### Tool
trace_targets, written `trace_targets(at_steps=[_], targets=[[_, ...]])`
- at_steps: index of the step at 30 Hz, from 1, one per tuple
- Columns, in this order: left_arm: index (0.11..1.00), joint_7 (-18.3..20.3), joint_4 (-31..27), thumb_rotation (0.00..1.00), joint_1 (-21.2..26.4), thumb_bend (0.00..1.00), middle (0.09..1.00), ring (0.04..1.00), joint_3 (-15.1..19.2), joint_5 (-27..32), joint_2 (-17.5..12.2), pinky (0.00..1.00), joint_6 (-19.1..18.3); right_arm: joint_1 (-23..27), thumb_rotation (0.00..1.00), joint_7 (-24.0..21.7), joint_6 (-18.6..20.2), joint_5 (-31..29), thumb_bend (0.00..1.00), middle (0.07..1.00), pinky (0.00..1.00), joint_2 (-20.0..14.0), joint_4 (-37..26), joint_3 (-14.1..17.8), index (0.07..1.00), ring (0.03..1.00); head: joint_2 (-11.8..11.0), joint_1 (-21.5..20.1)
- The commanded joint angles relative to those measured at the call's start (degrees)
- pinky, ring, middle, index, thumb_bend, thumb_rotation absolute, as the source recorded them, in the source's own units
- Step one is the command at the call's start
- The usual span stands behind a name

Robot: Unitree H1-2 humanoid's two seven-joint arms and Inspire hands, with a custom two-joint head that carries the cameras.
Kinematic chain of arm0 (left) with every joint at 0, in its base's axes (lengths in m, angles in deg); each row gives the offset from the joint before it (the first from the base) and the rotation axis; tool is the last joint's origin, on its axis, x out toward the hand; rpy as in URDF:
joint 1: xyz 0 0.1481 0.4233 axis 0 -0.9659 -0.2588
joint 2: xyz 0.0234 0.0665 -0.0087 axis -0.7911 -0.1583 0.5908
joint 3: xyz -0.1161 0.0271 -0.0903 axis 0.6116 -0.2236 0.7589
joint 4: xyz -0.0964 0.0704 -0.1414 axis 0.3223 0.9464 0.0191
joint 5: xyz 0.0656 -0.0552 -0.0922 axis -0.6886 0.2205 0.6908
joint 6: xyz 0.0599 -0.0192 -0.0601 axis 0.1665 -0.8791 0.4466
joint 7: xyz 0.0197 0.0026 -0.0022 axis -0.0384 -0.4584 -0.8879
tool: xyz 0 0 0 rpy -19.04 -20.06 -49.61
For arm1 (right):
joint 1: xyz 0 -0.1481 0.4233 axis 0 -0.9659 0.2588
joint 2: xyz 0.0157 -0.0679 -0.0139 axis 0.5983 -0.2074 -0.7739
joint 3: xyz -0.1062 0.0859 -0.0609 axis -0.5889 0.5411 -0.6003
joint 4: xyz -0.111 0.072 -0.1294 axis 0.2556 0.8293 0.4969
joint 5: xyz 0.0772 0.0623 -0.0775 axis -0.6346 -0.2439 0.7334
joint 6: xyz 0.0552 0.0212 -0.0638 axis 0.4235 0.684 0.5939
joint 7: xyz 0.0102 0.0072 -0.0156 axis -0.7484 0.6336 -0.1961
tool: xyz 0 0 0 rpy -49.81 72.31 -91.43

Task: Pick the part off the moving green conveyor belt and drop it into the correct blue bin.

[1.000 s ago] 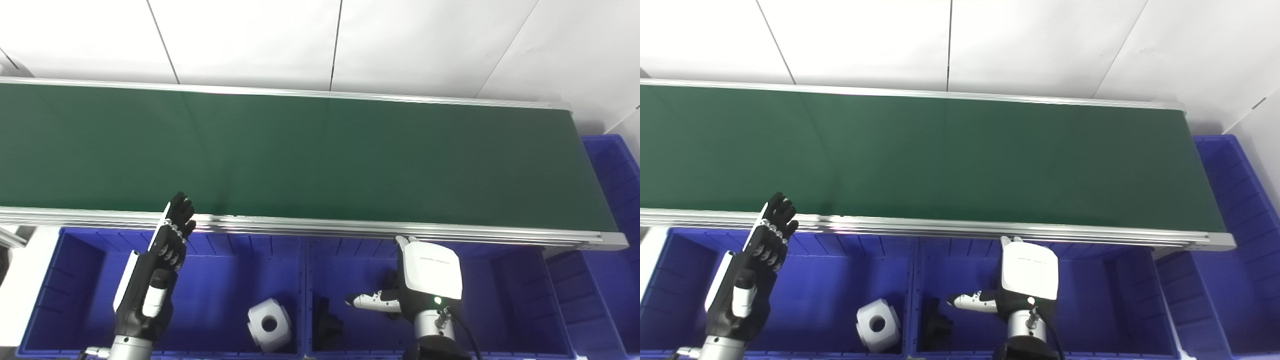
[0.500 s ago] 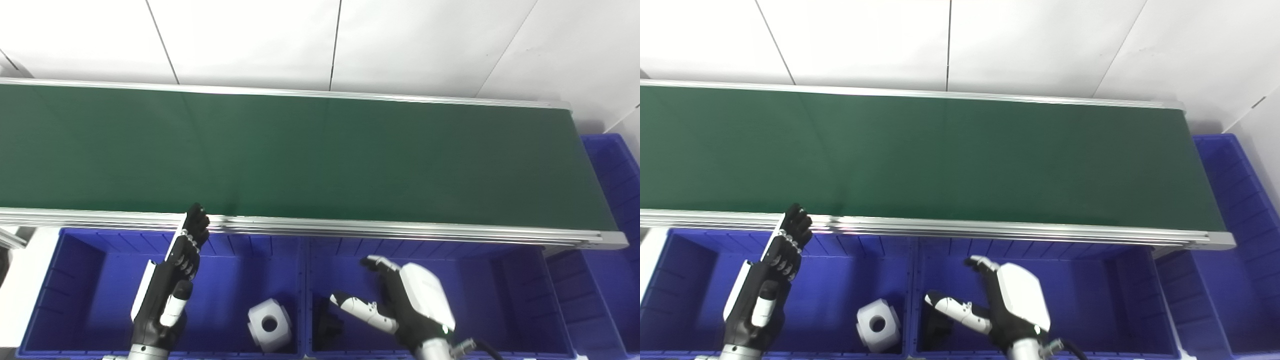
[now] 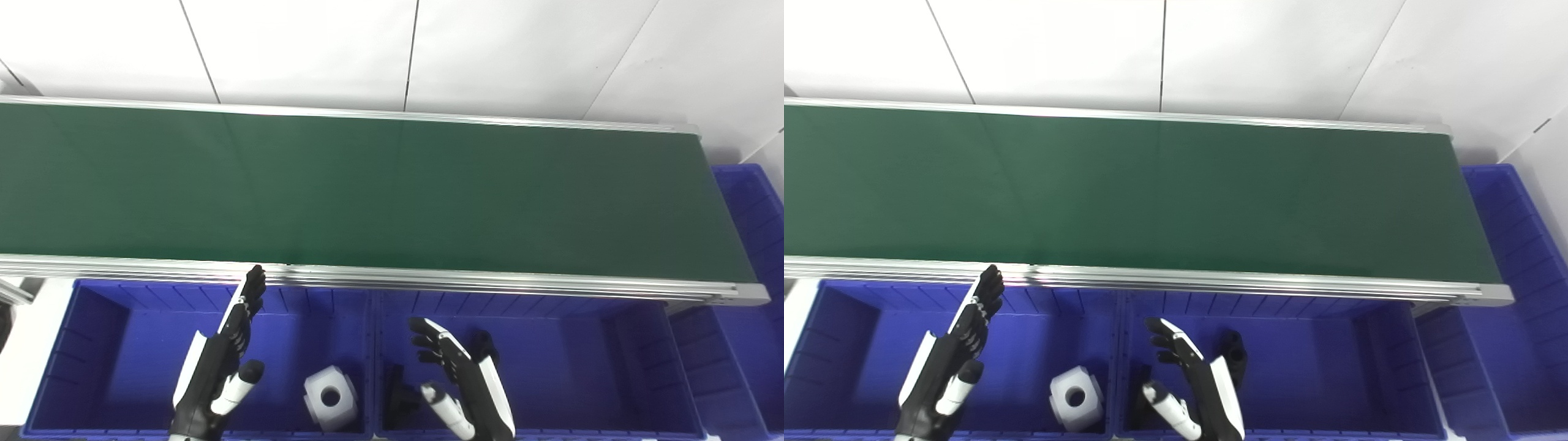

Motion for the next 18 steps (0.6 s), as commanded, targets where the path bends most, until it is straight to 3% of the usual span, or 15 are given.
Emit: trace_targets(at_steps=[1,6,9,13,18], targets=[[1.000,-0.7,-2.3,0.91,-0.4,0.89,1.000,1.000,-0.3,-0.4,-0.1,1.00,2.5,0.0,1.00,0.8,-4.9,-1.5,0.93,0.911,0.88,0.5,-0.9,-0.9,0.902,0.892,0.0,0.0],[1.000,-0.5,-2.7,0.90,-0.7,0.90,1.000,1.000,-0.7,0.0,-0.2,1.00,1.2,0.0,1.00,1.3,-6.3,-1.5,0.93,0.978,0.98,0.4,0.0,-0.9,0.955,0.966,-0.1,0.4],[1.000,-0.9,-1.8,0.90,-0.6,0.90,1.000,1.000,-0.6,-0.5,-0.3,1.00,2.3,0.5,1.00,2.8,-6.6,-0.3,0.92,0.993,0.99,0.0,0.4,-0.9,0.967,0.986,-0.4,0.3],[1.000,-1.4,-1.0,0.92,-0.5,0.89,1.000,1.000,-0.5,0.3,0.0,1.00,4.4,1.3,1.00,6.2,-6.7,1.9,0.93,1.000,1.00,-1.6,-1.1,-0.7,0.985,0.998,-0.3,0.7],[1.000,-1.5,-1.4,0.92,-0.4,0.91,1.000,1.000,-0.2,-0.2,-0.3,1.00,4.2,1.0,1.00,11.9,-6.7,4.2,0.93,0.989,1.00,-3.1,-2.8,-1.0,0.995,0.992,-0.1,0.6]])
